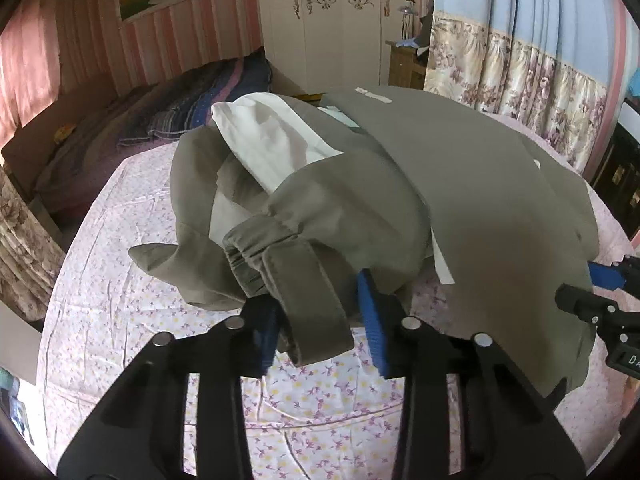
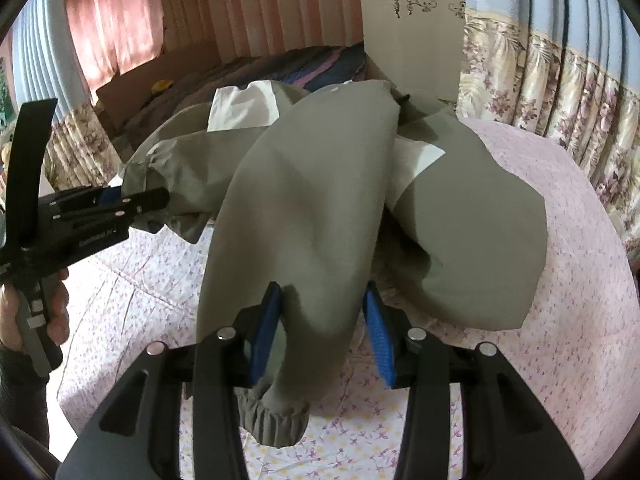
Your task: Fold large clothes
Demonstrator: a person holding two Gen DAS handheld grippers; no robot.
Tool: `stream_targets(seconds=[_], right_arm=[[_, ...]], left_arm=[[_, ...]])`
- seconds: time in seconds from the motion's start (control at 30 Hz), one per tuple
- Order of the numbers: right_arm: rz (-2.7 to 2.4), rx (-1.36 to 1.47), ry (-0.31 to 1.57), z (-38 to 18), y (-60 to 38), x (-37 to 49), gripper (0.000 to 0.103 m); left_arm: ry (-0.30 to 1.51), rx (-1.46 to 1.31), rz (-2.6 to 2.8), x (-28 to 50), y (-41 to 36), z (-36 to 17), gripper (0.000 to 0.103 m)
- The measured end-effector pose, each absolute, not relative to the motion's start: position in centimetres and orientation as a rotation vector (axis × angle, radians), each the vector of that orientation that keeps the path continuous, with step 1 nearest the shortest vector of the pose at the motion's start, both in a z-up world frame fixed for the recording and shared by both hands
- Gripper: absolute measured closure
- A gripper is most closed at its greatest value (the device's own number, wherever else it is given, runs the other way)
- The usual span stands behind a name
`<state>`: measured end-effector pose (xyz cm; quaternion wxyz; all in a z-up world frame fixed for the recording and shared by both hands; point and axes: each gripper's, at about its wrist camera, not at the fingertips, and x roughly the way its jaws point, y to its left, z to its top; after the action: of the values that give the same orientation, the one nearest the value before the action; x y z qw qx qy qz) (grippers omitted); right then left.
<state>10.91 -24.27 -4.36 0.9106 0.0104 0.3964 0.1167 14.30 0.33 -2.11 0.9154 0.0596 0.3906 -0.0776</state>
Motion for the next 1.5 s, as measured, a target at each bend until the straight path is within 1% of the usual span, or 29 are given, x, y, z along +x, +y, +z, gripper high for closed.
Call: stream_targets(seconds=[0.03,0.07,0.1,0.2,0.3,0.5,0.63,0.77,0.9,0.97,1.03,1.13,1.23,1.33,1.37,1.4,1.43,1.47,1.5], right_arm=[[0.244,0.016,0.82,-4.3,-24.1,11.0,0.073],[0.248,0.011,0.823,-4.3,-24.0,11.0,0.083],[0.254,0.007,0.826,-4.4,-23.9,11.1,0.09],[0.261,-0.026,0.818,-4.4,-23.5,11.3,0.1],[0.221,-0.08,0.769,-3.6,-23.4,11.0,0.101],[-0.108,-0.304,0.576,0.6,-25.5,11.2,0.101],[-0.372,-0.395,0.466,3.9,-30.2,12.5,0.101],[-0.518,-0.466,0.39,7.0,-33.8,13.7,0.101],[-0.569,-0.514,0.376,7.5,-35.2,15.1,0.101],[-0.599,-0.497,0.392,7.2,-36.3,16.0,0.101],[-0.63,-0.441,0.44,6.3,-38.8,17.6,0.101],[-0.675,-0.386,0.532,3.6,-42.1,19.9,0.101],[-0.696,-0.33,0.645,-0.1,-45.5,21.8,0.101],[-0.698,-0.272,0.744,-3.3,-48.1,22.4,0.096],[-0.712,-0.278,0.762,-3.9,-48.4,22.3,0.093],[-0.728,-0.289,0.768,-4.4,-48.6,22.0,0.089],[-0.736,-0.291,0.77,-4.6,-48.7,21.4,0.088],[-0.74,-0.287,0.772,-4.6,-48.8,20.8,0.085],[-0.725,-0.254,0.766,-4.4,-49.1,20.0,0.079]], left_arm=[[0.806,0.129,-0.159,14.4,0.3,-2.2,0.071],[0.81,0.133,-0.158,14.3,0.3,-2.2,0.075],[0.813,0.137,-0.156,14.4,0.3,-2.2,0.077],[0.818,0.152,-0.161,14.3,0.2,-2.5,0.081],[0.825,0.18,-0.159,14.3,0.0,-2.7,0.087],[0.823,0.236,-0.12,14.6,-0.2,-2.7,0.09],[0.788,0.226,-0.079,14.9,1.1,-1.6,0.09],[0.706,0.235,0.038,15.8,4.2,1.2,0.09],[0.598,0.182,0.261,16.9,10.1,5.4,0.09],[0.607,0.118,0.339,17.8,14.0,6.4,0.09],[0.646,0.066,0.412,18.7,17.9,5.9,0.09],[0.702,0.068,0.492,19.9,20.8,3.8,0.09],[0.782,0.035,0.521,20.7,22.6,0.2,0.09],[0.832,0.004,0.544,20.7,23.4,-2.2,0.09],[0.857,-0.003,0.555,20.6,23.6,-3.4,0.089],[0.866,-0.003,0.568,20.2,24.1,-3.8,0.088],[0.879,-0.003,0.585,19.6,24.5,-4.3,0.088],[0.883,-0.004,0.595,18.6,24.8,-4.4,0.087],[0.891,-0.009,0.606,18.1,25.1,-4.7,0.081]])
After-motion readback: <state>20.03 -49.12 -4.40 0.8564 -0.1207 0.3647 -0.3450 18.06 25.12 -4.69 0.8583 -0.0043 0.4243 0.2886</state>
